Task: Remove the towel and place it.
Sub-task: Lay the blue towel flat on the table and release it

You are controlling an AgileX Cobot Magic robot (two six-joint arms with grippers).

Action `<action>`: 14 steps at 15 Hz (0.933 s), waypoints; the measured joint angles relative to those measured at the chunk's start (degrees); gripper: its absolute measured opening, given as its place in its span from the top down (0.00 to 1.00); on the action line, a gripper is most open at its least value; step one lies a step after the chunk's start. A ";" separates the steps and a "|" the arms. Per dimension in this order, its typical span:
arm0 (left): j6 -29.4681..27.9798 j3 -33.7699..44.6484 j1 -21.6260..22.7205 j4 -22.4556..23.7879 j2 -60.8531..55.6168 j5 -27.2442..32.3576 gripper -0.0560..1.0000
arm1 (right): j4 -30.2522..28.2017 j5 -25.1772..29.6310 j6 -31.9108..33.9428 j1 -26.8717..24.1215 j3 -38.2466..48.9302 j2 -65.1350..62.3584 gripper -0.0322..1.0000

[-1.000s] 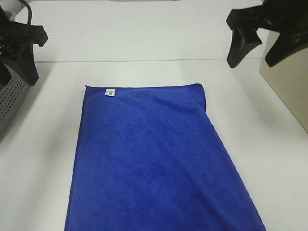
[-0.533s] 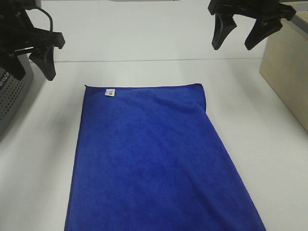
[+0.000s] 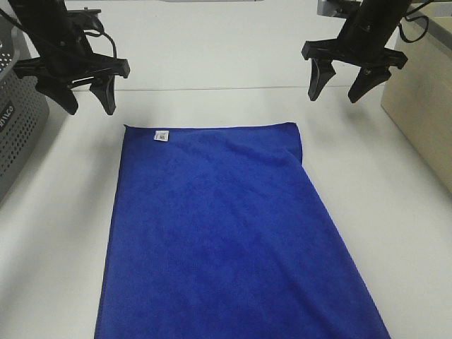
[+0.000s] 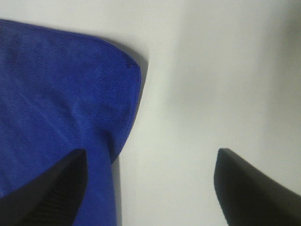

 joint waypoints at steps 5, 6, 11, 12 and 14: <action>0.00 -7.73 0.00 -0.29 8.59 -1.78 0.37 | 0.86 0.00 -1.09 -0.06 -4.41 8.08 0.29; 0.00 -7.79 0.00 -0.29 8.94 -2.52 0.37 | 1.60 0.00 -1.38 -0.06 -5.67 9.22 0.29; 1.03 -7.85 2.92 -4.07 11.00 -4.35 0.37 | 2.06 0.00 -1.89 -0.06 -9.63 13.35 0.29; 1.32 -7.85 3.27 -4.58 11.12 -4.35 0.37 | 2.06 0.00 -1.95 -0.06 -9.63 13.58 0.29; 2.86 -7.85 4.58 -6.65 11.80 -4.41 0.37 | 2.06 0.00 -2.01 -0.06 -9.63 14.32 0.29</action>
